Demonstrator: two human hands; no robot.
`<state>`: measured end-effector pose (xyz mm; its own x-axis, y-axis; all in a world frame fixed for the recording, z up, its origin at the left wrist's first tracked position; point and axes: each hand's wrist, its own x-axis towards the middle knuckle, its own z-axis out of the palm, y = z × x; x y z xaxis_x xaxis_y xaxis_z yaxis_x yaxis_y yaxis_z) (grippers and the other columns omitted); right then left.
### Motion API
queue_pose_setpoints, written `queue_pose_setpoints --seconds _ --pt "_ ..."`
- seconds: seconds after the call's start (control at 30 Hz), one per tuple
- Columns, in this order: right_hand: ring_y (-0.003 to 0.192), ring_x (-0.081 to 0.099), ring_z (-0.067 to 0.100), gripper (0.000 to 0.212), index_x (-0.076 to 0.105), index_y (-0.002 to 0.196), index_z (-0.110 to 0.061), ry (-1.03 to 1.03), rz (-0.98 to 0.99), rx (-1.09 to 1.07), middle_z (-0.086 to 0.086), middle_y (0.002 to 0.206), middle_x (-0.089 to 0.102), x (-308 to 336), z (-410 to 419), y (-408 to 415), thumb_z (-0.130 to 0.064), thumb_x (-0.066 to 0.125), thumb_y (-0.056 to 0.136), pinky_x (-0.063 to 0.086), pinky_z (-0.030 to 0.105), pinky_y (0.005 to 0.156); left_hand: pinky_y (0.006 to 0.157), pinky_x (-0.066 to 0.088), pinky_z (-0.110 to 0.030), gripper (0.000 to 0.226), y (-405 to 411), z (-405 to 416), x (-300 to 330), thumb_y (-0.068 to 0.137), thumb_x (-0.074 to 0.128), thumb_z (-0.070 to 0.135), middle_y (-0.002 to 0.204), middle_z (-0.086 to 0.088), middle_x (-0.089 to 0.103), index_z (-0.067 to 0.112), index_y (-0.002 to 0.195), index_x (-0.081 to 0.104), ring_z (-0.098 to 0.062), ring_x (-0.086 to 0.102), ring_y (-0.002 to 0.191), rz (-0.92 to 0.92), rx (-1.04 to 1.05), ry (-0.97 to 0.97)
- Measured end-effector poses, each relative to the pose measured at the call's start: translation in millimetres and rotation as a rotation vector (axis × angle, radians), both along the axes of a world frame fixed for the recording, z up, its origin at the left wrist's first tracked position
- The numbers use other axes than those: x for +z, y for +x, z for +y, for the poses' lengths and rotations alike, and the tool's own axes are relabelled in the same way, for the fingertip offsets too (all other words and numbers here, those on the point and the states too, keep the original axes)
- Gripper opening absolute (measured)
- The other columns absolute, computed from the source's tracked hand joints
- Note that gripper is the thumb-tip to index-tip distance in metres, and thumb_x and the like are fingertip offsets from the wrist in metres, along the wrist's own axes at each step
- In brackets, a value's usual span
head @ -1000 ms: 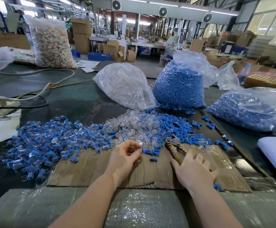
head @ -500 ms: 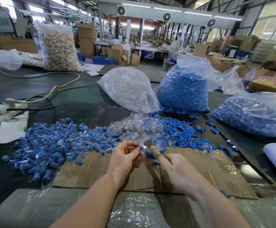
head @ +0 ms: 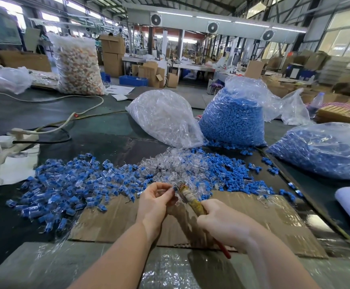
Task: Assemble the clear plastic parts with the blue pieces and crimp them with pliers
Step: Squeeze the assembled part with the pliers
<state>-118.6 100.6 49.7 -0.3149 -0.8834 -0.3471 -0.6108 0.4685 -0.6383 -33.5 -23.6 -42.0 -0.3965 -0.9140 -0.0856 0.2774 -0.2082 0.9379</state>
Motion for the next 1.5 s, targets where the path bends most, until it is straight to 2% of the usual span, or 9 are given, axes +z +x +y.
queue_pose_setpoints --seconds 0.3,0.6,0.7,0.8,0.9,1.07,1.27,1.37,1.5 --pt "0.054 0.035 0.012 0.021 0.037 0.068 -0.019 0.024 0.04 0.053 0.002 0.074 0.043 10 -2 2 -0.008 0.041 0.086 0.026 0.018 0.04 0.045 0.05 -0.023 0.009 -1 -2 -2 0.085 0.059 -0.005 0.064 -0.005 0.065 0.004 0.085 0.061 -0.015 0.065 0.053 0.033 0.029 0.03" --pt "0.058 0.041 0.009 0.021 0.044 0.071 -0.018 -0.04 0.119 0.026 -0.001 0.078 0.05 -10 -6 0 -0.01 0.043 0.091 0.034 0.021 0.054 0.048 0.05 -0.022 0.009 -1 -4 -6 0.084 0.061 -0.002 0.062 -0.002 0.068 0.007 0.085 0.062 -0.015 0.066 0.055 0.004 0.018 0.0" --pt "0.055 0.046 0.012 0.008 0.056 0.081 -0.013 -0.137 -0.078 -0.058 0.002 0.072 0.055 -15 -2 -2 -0.006 0.052 0.081 0.038 0.024 0.052 0.047 0.051 -0.024 0.009 -2 -6 -6 0.084 0.061 -0.002 0.066 -0.006 0.068 0.007 0.086 0.062 -0.017 0.066 0.057 0.038 0.031 0.049" --pt "0.046 0.049 0.007 0.028 0.061 0.101 -0.011 -0.25 -0.351 -0.225 0.003 0.07 0.059 -18 1 -7 0.001 0.056 0.077 0.038 0.019 0.044 0.044 0.049 -0.023 0.008 1 -7 -1 0.084 0.06 -0.002 0.063 -0.008 0.067 0.006 0.086 0.061 -0.015 0.063 0.052 0.107 0.018 0.136" --pt "0.058 0.049 0.006 0.033 0.055 0.111 -0.017 -0.346 -0.09 -0.322 0.003 0.088 0.056 -27 -2 -26 -0.005 0.057 0.081 0.039 0.019 0.051 0.042 0.044 -0.022 0.01 14 -14 9 0.086 0.061 0.005 0.067 -0.007 0.066 0.014 0.085 0.063 -0.013 0.058 0.051 0.002 0.047 0.019" --pt "0.117 0.041 0.024 0.054 0.037 0.139 -0.018 -0.157 0.509 -0.43 0.007 0.121 0.051 -48 1 -60 -0.029 0.056 0.09 0.035 0.037 0.102 0.054 0.04 -0.014 0.011 50 -46 29 0.09 0.06 0.017 0.085 0.005 0.064 0.02 0.094 0.069 -0.009 0.056 0.071 -0.777 0.408 -0.646" --pt "0.126 0.036 0.028 0.062 0.029 0.143 -0.024 -0.018 0.745 -0.451 0.012 0.135 0.04 -64 3 -71 -0.049 0.049 0.091 0.035 0.037 0.102 0.082 0.04 -0.039 0.02 78 -71 22 0.091 0.058 0.021 0.102 -0.003 0.064 0.021 0.106 0.071 -0.025 0.046 0.096 -1.2 0.404 -0.807" --pt "0.129 0.035 0.029 0.066 0.028 0.144 -0.026 0.03 0.769 -0.429 0.012 0.14 0.037 -69 2 -72 -0.061 0.041 0.09 0.033 0.039 0.105 0.088 0.034 -0.038 0.025 73 -66 20 0.089 0.061 0.025 0.109 -0.002 0.06 0.024 0.114 0.066 -0.024 0.042 0.104 -1.252 0.415 -0.837" --pt "0.123 0.039 0.018 0.055 0.035 0.139 -0.032 -0.149 0.922 -0.376 0.001 0.133 0.043 -68 -3 -61 -0.057 0.043 0.09 0.032 0.033 0.103 0.085 0.032 -0.022 0.02 51 -43 25 0.085 0.066 0.017 0.1 -0.002 0.062 0.016 0.105 0.069 -0.015 0.041 0.095 -0.971 0.309 -0.918"
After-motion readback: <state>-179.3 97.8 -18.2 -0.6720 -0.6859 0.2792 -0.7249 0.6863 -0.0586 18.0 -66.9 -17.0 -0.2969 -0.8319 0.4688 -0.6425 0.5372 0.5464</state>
